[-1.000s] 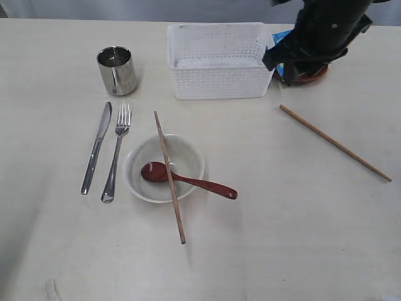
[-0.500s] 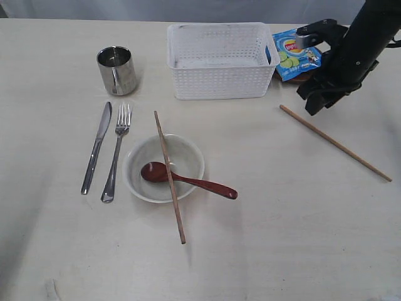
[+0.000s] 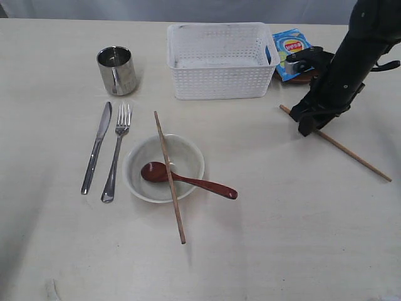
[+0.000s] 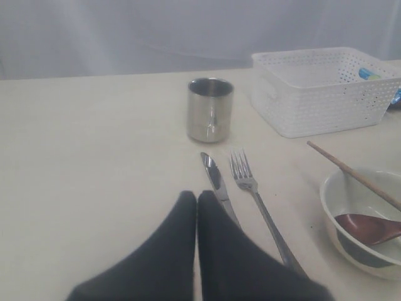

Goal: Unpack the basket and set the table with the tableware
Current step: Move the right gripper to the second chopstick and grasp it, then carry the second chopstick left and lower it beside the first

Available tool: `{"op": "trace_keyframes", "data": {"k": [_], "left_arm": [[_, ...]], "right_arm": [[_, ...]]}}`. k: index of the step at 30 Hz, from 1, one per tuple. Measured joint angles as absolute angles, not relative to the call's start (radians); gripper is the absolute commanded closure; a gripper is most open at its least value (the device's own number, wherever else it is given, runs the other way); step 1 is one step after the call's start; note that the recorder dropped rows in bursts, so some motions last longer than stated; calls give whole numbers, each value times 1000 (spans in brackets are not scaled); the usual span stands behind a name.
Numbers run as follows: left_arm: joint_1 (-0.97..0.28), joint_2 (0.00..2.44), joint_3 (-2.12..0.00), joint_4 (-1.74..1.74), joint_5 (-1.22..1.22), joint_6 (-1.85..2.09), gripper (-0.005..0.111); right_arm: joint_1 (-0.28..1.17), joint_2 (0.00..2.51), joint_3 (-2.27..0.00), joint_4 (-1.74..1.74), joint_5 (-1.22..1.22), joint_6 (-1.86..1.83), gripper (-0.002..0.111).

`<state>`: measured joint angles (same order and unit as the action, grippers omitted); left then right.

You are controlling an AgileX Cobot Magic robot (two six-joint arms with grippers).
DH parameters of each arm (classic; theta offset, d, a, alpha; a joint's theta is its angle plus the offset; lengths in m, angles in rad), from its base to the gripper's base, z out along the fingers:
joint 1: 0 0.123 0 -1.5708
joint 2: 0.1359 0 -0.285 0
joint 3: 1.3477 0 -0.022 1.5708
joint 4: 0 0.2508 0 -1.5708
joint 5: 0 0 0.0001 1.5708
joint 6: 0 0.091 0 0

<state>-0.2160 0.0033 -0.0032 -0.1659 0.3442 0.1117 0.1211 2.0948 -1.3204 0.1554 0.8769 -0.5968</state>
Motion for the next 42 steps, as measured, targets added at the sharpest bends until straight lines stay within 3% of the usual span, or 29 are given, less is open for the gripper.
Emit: {"op": "trace_keyframes", "data": {"k": [4, 5, 15, 25, 34, 42], "left_arm": [[-216, 3, -3, -166, 344, 112, 107], [-216, 3, -3, -166, 344, 112, 107], [-216, 3, -3, -166, 344, 112, 107], [-216, 3, -3, -166, 344, 112, 107], [-216, 3, -3, -166, 344, 112, 107], [-216, 3, -3, -166, 344, 112, 107]], "right_arm": [[121, 2095, -1312, 154, 861, -599, 106], [121, 2095, -1310, 152, 862, -599, 108], [129, 2067, -1301, 152, 868, -557, 109], [169, 1812, -1301, 445, 917, -485, 109], [412, 1722, -1301, 664, 995, -316, 109], [633, 1803, -1301, 683, 862, -184, 109]]}}
